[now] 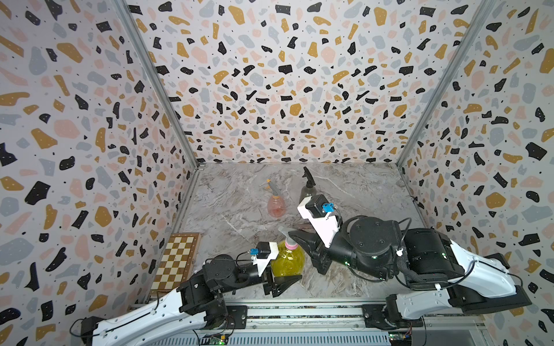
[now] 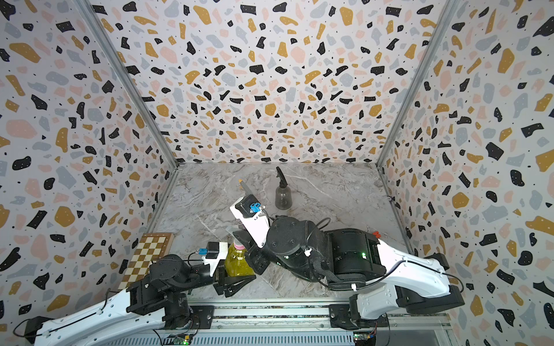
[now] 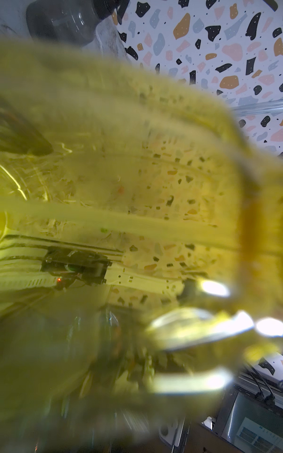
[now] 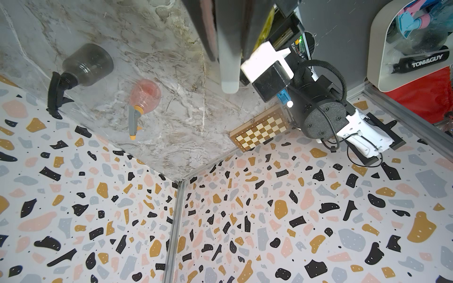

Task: Attach spray nozzles to spray bottles
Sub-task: Screw the spray nozzle on the spray bottle.

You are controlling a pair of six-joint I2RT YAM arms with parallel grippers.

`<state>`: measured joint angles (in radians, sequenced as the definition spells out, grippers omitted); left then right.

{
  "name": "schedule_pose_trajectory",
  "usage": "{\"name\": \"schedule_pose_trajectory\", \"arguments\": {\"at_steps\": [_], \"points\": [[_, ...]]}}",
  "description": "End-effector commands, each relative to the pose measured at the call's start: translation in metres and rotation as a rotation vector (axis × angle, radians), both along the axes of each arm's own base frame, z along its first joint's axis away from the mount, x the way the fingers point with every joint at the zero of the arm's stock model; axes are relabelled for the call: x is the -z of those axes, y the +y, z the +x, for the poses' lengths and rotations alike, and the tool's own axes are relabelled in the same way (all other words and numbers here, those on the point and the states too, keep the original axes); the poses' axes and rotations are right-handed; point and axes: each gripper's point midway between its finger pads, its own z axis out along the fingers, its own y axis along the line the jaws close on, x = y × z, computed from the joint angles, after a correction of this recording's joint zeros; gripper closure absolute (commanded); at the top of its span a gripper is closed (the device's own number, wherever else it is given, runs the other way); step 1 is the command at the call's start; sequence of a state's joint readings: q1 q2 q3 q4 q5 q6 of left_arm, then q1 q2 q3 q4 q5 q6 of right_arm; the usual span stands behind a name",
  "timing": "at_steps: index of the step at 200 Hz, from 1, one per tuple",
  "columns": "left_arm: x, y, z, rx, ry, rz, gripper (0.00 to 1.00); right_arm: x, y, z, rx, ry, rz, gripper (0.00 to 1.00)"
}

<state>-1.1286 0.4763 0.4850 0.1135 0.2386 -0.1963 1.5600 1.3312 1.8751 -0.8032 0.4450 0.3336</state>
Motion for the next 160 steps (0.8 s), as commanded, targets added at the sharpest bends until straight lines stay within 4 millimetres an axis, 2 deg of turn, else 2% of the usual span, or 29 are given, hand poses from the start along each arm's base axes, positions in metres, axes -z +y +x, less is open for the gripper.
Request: {"name": "schedule_pose_trajectory", "arguments": {"at_steps": [1, 31, 81, 110, 135, 160], "points": [[-0.041, 0.006, -0.006, 0.013, -0.078, -0.122, 1.00, -0.004, -0.002, 0.000, 0.001, -0.014, -0.007, 0.76], [-0.041, 0.007, -0.006, 0.010, -0.076, -0.127, 1.00, -0.009, 0.000, 0.000, -0.002, -0.022, -0.003, 0.73], [-0.038, 0.005, -0.005, 0.009, -0.073, -0.118, 1.00, -0.022, 0.001, 0.000, -0.013, -0.049, 0.015, 0.63], [-0.037, 0.006, -0.004, 0.003, -0.071, -0.116, 1.00, -0.033, 0.000, 0.000, -0.018, -0.068, 0.037, 0.55], [-0.034, 0.006, -0.002, -0.005, -0.067, -0.114, 1.00, -0.045, -0.003, 0.000, -0.024, -0.087, 0.064, 0.42], [-0.034, 0.007, 0.001, -0.024, -0.063, -0.121, 1.00, -0.061, -0.015, 0.000, -0.025, -0.104, 0.118, 0.35]]}}
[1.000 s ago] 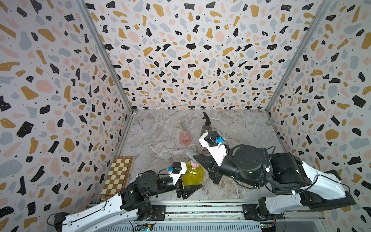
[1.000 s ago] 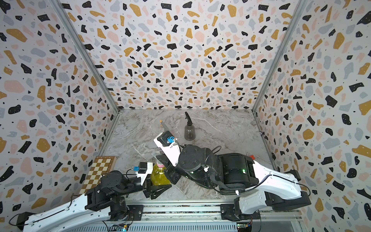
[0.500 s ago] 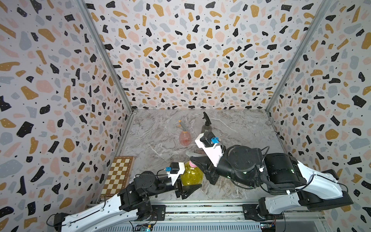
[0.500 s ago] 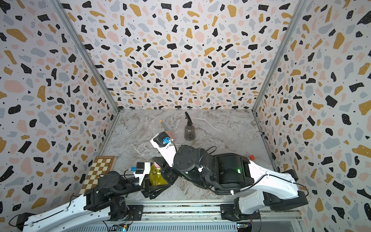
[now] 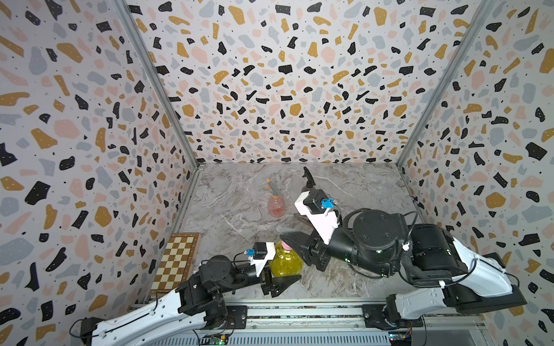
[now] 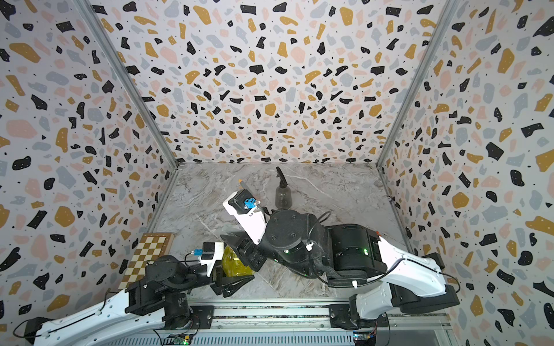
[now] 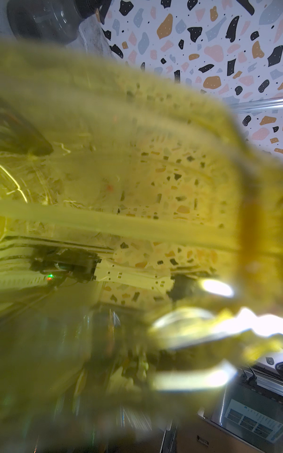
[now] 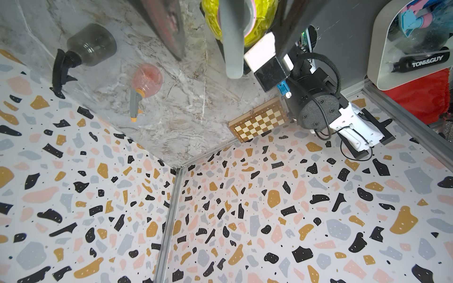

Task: Attach spray nozzles to spray bottles
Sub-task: Screw the spray nozzle on the spray bottle.

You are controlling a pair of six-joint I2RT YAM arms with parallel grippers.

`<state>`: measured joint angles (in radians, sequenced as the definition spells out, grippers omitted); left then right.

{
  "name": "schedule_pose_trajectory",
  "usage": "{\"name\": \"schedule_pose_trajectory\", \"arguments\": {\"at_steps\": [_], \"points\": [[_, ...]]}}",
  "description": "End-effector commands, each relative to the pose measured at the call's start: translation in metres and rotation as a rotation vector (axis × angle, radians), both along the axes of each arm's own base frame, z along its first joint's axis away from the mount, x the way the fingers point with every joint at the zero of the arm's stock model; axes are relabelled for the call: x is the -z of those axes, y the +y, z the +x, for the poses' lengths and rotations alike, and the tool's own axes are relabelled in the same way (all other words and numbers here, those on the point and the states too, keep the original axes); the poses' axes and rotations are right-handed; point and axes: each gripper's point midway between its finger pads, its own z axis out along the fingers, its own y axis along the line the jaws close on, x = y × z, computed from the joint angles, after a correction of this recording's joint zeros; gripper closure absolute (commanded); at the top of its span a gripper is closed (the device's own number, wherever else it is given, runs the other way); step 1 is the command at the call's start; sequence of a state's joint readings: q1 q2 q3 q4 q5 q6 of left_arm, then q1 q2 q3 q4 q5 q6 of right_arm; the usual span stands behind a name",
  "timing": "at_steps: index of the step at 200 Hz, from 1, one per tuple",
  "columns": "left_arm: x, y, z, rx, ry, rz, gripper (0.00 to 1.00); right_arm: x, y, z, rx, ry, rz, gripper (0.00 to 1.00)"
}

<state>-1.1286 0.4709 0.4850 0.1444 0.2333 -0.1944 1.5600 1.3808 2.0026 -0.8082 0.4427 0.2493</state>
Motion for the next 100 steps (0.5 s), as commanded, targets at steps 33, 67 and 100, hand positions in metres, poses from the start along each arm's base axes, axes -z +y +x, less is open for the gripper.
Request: {"name": "schedule_pose_trajectory", "arguments": {"at_steps": [33, 67, 100], "points": [[-0.027, 0.011, 0.004, -0.051, -0.054, -0.103, 1.00, -0.038, -0.039, -0.009, -0.052, -0.018, 0.172, 0.31], [-0.029, 0.014, 0.003, -0.056, -0.058, -0.109, 1.00, -0.038, -0.068, -0.002, -0.001, -0.010, 0.233, 0.31], [-0.027, 0.014, 0.001, -0.045, -0.053, -0.111, 1.00, -0.031, -0.087, 0.009, 0.070, -0.008, 0.258, 0.31]]}}
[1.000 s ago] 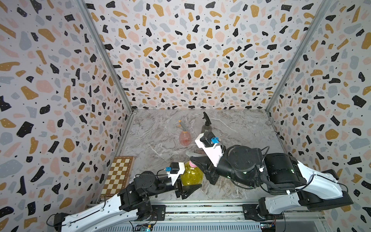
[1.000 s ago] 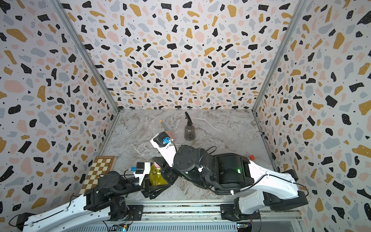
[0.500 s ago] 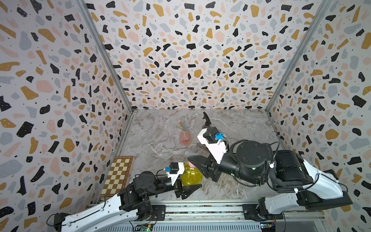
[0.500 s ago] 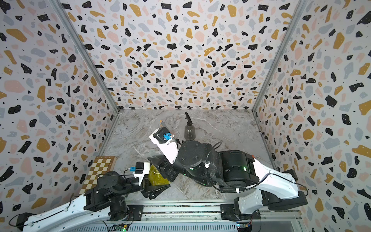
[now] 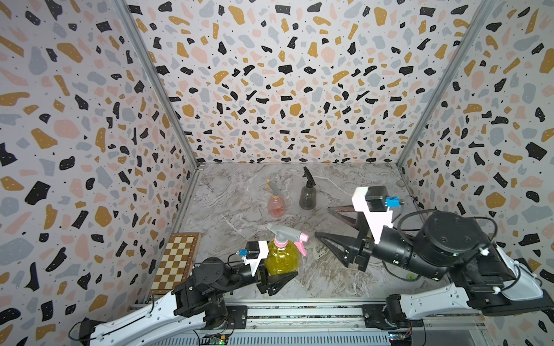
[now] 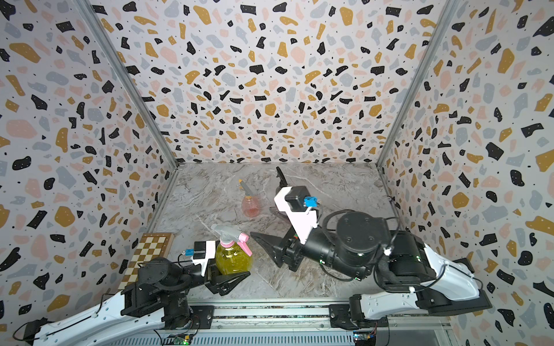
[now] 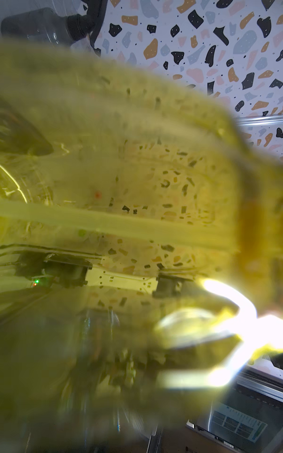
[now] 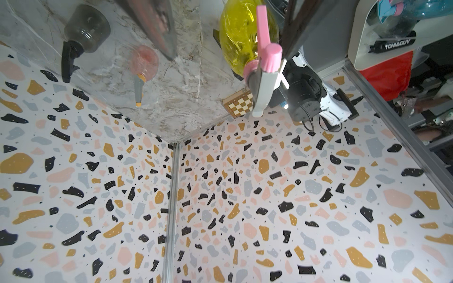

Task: Attach spray nozzles to spray bottles
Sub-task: Screw the spray nozzle on the spray bottle.

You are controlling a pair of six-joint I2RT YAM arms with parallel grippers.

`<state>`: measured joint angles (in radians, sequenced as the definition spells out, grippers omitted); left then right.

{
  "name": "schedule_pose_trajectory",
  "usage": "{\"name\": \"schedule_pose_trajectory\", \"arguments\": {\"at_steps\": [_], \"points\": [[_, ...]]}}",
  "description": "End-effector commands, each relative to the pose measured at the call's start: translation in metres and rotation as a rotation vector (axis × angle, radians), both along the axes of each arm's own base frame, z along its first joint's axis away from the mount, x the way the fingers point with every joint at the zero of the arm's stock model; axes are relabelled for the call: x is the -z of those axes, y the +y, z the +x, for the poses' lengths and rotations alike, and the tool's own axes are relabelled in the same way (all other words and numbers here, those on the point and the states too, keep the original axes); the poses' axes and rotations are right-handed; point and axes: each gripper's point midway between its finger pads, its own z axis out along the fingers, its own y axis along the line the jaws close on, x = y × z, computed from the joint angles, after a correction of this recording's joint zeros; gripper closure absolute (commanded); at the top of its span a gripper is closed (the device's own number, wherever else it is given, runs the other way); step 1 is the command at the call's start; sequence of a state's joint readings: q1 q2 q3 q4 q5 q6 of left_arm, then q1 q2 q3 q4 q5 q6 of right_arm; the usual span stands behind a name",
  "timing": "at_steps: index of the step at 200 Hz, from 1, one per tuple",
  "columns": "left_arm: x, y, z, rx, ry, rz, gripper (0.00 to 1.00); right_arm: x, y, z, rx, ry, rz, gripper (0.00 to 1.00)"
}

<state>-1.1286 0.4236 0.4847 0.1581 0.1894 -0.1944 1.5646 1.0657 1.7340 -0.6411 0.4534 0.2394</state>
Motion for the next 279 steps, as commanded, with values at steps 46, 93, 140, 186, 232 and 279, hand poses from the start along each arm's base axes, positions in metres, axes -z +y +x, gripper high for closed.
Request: {"name": "schedule_pose_trajectory", "arguments": {"at_steps": [46, 93, 140, 186, 232, 279], "points": [[-0.016, 0.000, -0.005, 0.021, -0.036, -0.053, 1.00, 0.032, 0.008, 0.016, 0.111, 0.025, -0.076, 0.38], [-0.016, 0.000, -0.002, 0.006, -0.031, -0.045, 1.00, 0.049, 0.026, 0.011, 0.076, 0.019, -0.145, 0.47], [-0.014, 0.002, 0.002, -0.016, -0.024, -0.039, 1.00, 0.049, 0.033, 0.005, 0.053, 0.023, -0.146, 0.52], [-0.012, 0.001, 0.003, -0.024, -0.023, -0.033, 1.00, 0.050, 0.050, -0.014, 0.025, 0.006, -0.167, 0.55], [-0.012, 0.000, 0.002, -0.015, -0.024, -0.031, 1.00, 0.057, 0.074, -0.030, -0.030, -0.006, -0.189, 0.56], [-0.015, 0.001, -0.009, 0.043, -0.036, -0.032, 1.00, 0.046, 0.045, -0.039, -0.103, -0.010, -0.124, 0.41]]}}
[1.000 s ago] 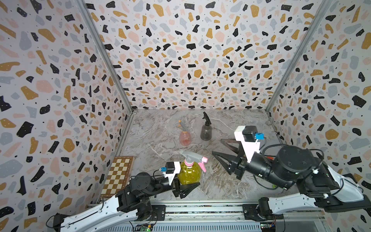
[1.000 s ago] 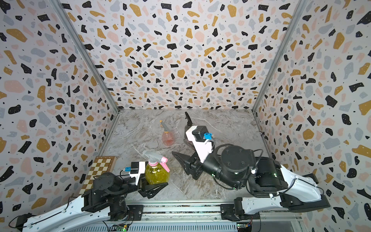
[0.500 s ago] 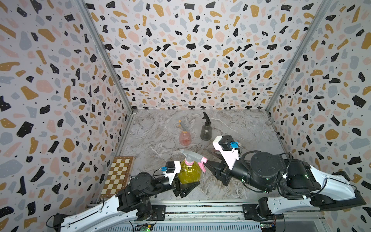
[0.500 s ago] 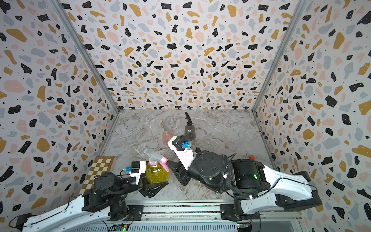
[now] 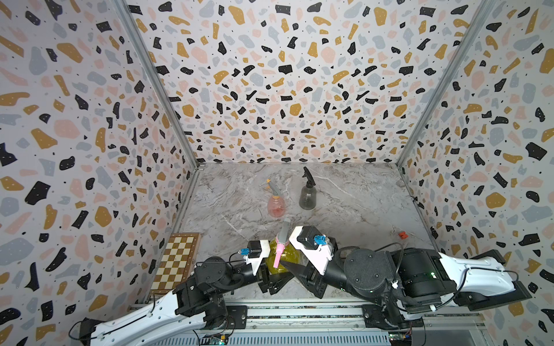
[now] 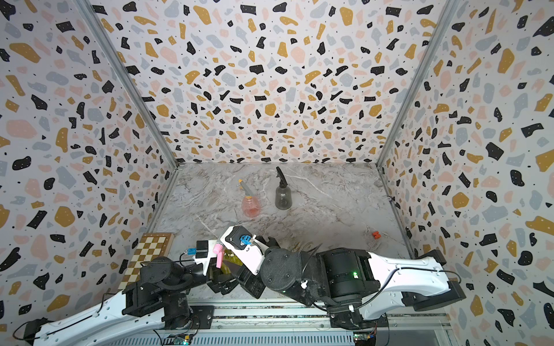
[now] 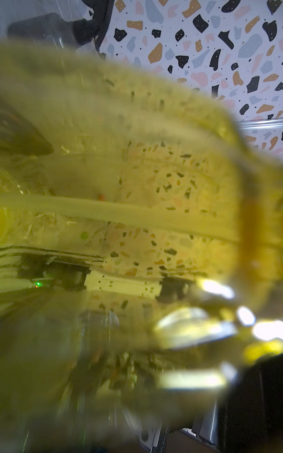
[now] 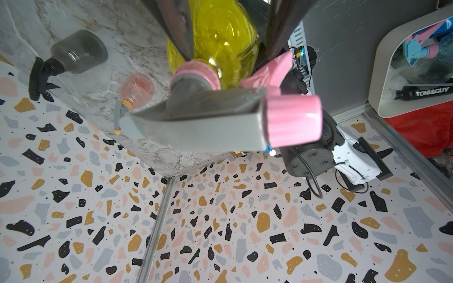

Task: Attach spray nozzles to spray bottles
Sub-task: Screw the spray nozzle on the spray bottle.

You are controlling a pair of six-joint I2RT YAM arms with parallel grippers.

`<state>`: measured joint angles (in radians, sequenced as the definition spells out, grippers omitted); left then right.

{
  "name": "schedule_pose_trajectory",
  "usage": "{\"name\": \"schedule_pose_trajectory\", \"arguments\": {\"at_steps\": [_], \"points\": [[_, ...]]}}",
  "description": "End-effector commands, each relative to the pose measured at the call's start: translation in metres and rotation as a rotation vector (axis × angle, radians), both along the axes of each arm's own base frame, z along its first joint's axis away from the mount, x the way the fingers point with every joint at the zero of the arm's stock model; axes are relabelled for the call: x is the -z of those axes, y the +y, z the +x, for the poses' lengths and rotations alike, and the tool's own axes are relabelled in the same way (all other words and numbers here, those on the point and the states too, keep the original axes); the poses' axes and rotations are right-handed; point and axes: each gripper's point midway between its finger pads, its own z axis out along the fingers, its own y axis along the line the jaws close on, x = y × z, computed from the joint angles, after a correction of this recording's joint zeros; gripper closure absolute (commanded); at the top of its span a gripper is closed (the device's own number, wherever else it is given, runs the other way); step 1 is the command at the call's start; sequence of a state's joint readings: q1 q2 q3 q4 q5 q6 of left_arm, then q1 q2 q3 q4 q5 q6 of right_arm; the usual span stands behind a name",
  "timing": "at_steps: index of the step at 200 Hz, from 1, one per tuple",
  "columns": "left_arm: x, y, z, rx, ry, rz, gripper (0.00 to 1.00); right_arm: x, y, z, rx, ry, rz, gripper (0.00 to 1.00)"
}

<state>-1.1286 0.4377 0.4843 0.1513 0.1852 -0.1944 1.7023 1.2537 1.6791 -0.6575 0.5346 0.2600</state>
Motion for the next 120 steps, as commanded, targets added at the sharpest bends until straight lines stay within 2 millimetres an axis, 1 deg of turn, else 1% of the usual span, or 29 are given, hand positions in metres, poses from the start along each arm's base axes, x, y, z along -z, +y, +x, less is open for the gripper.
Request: {"name": "schedule_pose_trajectory", "arguments": {"at_steps": [1, 16, 27, 38, 42, 49, 60, 66, 73, 90, 105, 120], "points": [[-0.020, 0.004, -0.012, 0.050, -0.046, -0.052, 1.00, -0.033, -0.035, -0.004, -0.053, 0.015, 0.126, 0.41], [-0.023, 0.003, -0.019, 0.093, -0.052, -0.053, 1.00, -0.034, -0.047, -0.009, -0.121, 0.026, 0.160, 0.37], [-0.023, 0.001, -0.026, 0.134, -0.058, -0.049, 1.00, -0.035, -0.056, -0.007, -0.160, 0.042, 0.186, 0.35], [-0.025, -0.001, -0.033, 0.181, -0.063, -0.051, 1.00, -0.038, -0.062, -0.010, -0.244, 0.040, 0.212, 0.33], [-0.026, -0.001, -0.037, 0.203, -0.065, -0.053, 1.00, -0.037, -0.065, -0.007, -0.253, 0.038, 0.217, 0.32], [-0.028, -0.002, -0.043, 0.241, -0.070, -0.055, 1.00, -0.037, -0.067, -0.010, -0.310, 0.034, 0.226, 0.30], [-0.030, -0.004, -0.054, 0.310, -0.073, -0.058, 1.00, -0.036, -0.068, -0.018, -0.408, 0.025, 0.230, 0.27], [-0.032, -0.005, -0.059, 0.344, -0.072, -0.061, 1.00, -0.033, -0.067, -0.018, -0.440, 0.030, 0.223, 0.26], [-0.034, -0.006, -0.064, 0.382, -0.067, -0.064, 1.00, -0.031, -0.066, -0.023, -0.497, 0.028, 0.217, 0.26], [-0.036, -0.010, -0.076, 0.468, -0.052, -0.065, 1.00, -0.024, -0.062, -0.026, -0.566, 0.035, 0.201, 0.26], [-0.039, -0.011, -0.082, 0.513, -0.041, -0.073, 1.00, -0.023, -0.061, -0.030, -0.620, 0.033, 0.207, 0.26], [-0.040, -0.011, -0.083, 0.522, -0.035, -0.084, 1.00, -0.021, -0.058, -0.033, -0.656, 0.027, 0.206, 0.27]]}}
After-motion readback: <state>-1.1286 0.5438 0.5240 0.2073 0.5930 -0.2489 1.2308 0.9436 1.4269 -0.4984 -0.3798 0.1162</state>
